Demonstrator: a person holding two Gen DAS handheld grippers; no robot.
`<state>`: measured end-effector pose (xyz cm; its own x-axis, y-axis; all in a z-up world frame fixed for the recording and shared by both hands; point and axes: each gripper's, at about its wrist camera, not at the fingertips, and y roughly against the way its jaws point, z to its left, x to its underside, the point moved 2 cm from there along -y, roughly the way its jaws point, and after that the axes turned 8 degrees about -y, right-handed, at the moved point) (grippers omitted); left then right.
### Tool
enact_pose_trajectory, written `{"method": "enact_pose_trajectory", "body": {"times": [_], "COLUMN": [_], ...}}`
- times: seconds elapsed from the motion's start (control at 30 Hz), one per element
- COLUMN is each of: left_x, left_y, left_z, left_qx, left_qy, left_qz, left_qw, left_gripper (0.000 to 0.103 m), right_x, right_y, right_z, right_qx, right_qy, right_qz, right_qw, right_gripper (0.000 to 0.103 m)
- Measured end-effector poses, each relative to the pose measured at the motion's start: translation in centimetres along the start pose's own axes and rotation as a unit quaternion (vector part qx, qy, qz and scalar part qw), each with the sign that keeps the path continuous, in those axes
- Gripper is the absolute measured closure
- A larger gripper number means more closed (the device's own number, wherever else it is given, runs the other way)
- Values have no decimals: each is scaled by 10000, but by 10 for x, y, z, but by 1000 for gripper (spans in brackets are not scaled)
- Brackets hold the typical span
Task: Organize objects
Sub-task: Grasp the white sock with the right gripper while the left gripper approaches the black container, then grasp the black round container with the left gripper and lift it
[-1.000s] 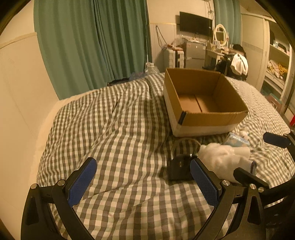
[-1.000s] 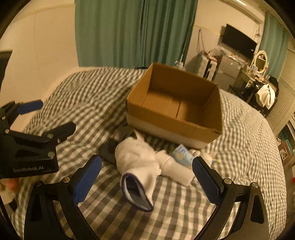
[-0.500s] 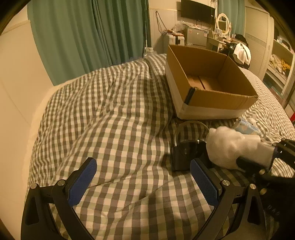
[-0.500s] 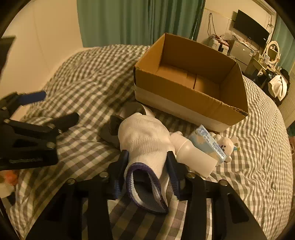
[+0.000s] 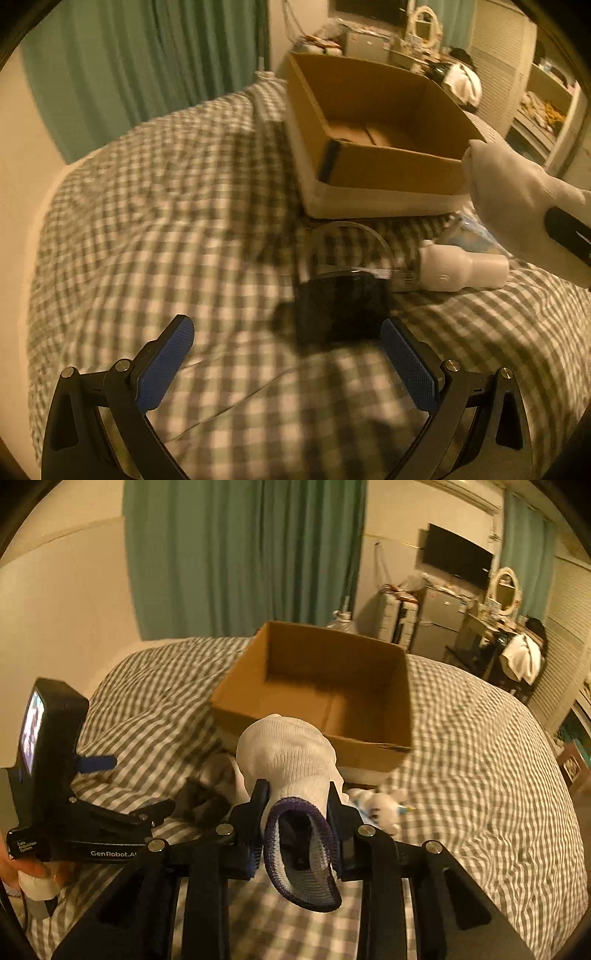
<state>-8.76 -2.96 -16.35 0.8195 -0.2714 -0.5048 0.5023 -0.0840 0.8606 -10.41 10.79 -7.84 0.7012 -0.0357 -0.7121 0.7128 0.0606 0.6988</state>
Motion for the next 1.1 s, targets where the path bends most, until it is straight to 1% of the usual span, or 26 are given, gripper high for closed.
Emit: {"method": "enact_pose_trajectory", "body": {"times": [0.1,0.23,0.37,0.47,0.5,0.57,0.63,0.7,0.8,0.83,0.9,1.1], "left_x": [-7,-16,-22,-23,-23,-20,-17,-17,-15,-14,-14,-12], "left_y": [-14,-28,-47,-58,-62,-70,-76,-76,-71,-69,-65,-47], "left_z": [-12,-18,-16,-19,-20,-22,-19,-15,-13,-14,-14,-5], "left_qx": [254,297,268,292,314,408,546,649,751,760,673,666], "left_qy": [-248,-309,-238,-332,-373,-436,-357,-252,-247,-284,-338,-253], "left_qz": [162,256,492,585,630,748,908,907,841,823,787,692], "left_qw": [9992,9988,9981,9973,9968,9954,9937,9934,9933,9933,9941,9951], "left_gripper": [0,0,0,0,1,10,11,13,22,23,23,24], "right_x": [2,6,9,8,7,8,8,7,8,7,7,6], "right_y": [-4,-15,-27,-34,-36,-37,-38,-39,-41,-41,-42,-41], "right_z": [-12,-23,-32,-33,-32,-35,-38,-40,-42,-43,-42,-37], "right_qx": [-52,39,4,54,74,92,55,28,-2,3,19,135], "right_qy": [-243,-391,-568,-573,-544,-523,-569,-610,-662,-662,-642,-521], "right_qz": [8,21,99,132,126,117,126,133,147,151,156,167], "right_qw": [9997,9992,9983,9983,9984,9985,9983,9980,9977,9977,9978,9984], "right_gripper": [75,75,75,75,75,75,75,75,75,75,75,75]}}
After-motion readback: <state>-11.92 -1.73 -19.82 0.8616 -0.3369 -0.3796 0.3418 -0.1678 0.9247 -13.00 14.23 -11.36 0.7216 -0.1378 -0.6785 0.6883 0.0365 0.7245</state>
